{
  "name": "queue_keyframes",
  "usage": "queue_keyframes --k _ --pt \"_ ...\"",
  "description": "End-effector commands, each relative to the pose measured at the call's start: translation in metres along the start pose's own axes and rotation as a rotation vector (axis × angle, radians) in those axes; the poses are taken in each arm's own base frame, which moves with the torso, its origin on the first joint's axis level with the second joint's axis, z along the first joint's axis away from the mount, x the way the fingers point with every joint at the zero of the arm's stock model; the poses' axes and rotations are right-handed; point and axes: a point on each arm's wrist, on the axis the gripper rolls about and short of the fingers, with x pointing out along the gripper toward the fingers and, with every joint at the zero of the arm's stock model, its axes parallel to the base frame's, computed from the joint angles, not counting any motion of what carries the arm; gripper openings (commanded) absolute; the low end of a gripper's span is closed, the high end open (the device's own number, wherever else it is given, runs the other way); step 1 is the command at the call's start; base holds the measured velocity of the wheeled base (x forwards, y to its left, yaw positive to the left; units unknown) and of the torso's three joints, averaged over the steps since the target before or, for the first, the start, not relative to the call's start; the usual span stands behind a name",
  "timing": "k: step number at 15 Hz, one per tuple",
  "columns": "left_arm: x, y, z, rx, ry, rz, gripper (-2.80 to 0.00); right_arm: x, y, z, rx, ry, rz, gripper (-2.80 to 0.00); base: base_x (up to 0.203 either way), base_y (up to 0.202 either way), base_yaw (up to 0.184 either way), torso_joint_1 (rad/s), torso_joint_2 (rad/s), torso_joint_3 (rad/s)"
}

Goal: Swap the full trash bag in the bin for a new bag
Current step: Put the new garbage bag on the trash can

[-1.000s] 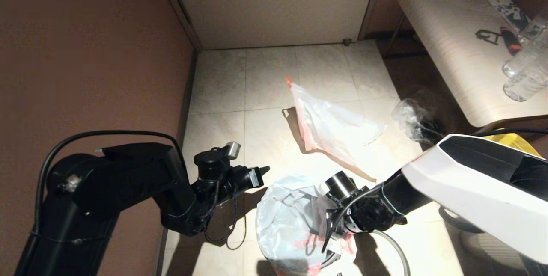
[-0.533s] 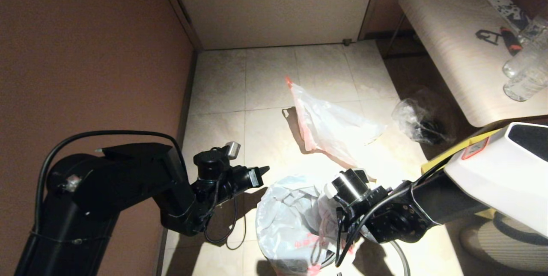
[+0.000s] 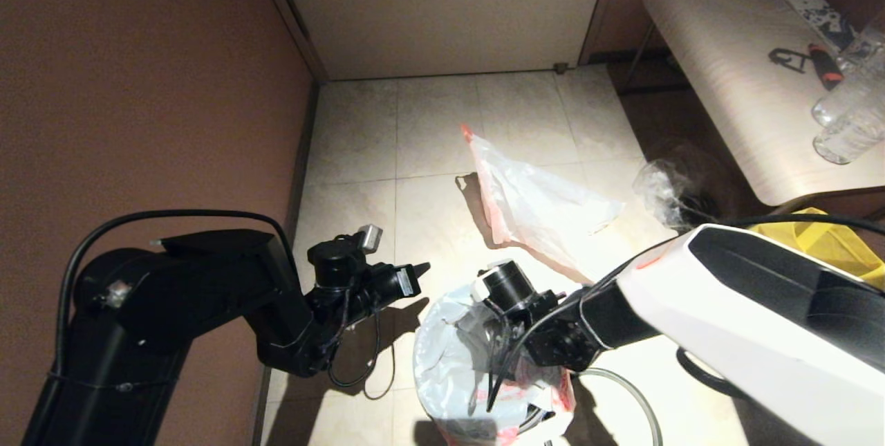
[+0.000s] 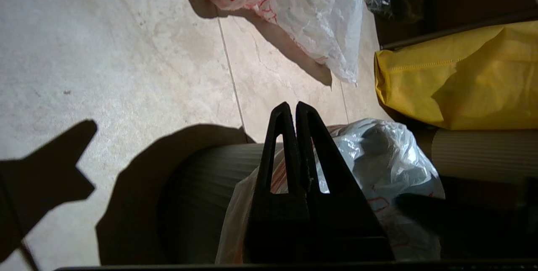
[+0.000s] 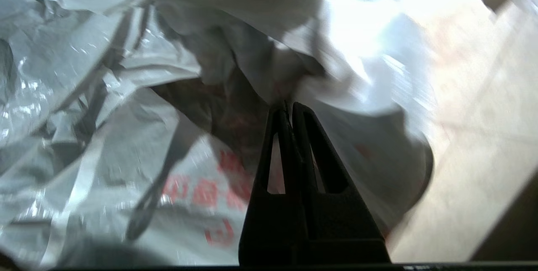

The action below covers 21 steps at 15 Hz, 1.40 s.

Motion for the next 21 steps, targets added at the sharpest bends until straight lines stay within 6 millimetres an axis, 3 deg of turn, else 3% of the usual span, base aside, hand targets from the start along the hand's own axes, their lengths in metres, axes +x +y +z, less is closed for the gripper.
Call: queue_keyframes --k 1,5,11,14,16,21 --pt "0.0 0.004 -0.001 0.004 -0.02 -0.003 -2.8 0.046 0.016 -0.027 -0.075 0.039 -0.002 -2.8 0.0 0.0 0.0 0.0 0.0 0.0" --pt "0.0 0.004 -0.001 0.006 -0.022 -0.006 -2.8 0.106 0.011 -0.033 -0.114 -0.013 -0.018 -2.8 0.0 0.0 0.0 0.0 0.0 0.0" --pt "0.0 0.004 -0.001 0.006 -0.022 -0.006 -2.8 0.132 0.01 -0.048 -0.112 -0.002 -0.026 -2.8 0.0 0.0 0.0 0.0 0.0 0.0" --pt "0.001 0.003 -0.001 0.007 -0.022 -0.007 -2.8 0.134 0.011 -0.052 -0.114 0.001 -0.029 -2.8 0.0 0.0 0.0 0.0 0.0 0.0" --pt "0.001 0.003 -0.001 0.007 -0.022 -0.007 -2.8 0.128 0.015 -0.041 -0.061 -0.116 -0.012 -2.8 0.0 0.0 0.0 0.0 0.0 0.0" --pt "0.001 0.003 -0.001 0.007 -0.022 -0.007 -2.8 0.092 0.013 -0.047 -0.109 -0.244 0.015 -2.8 0.0 0.0 0.0 0.0 0.0 0.0"
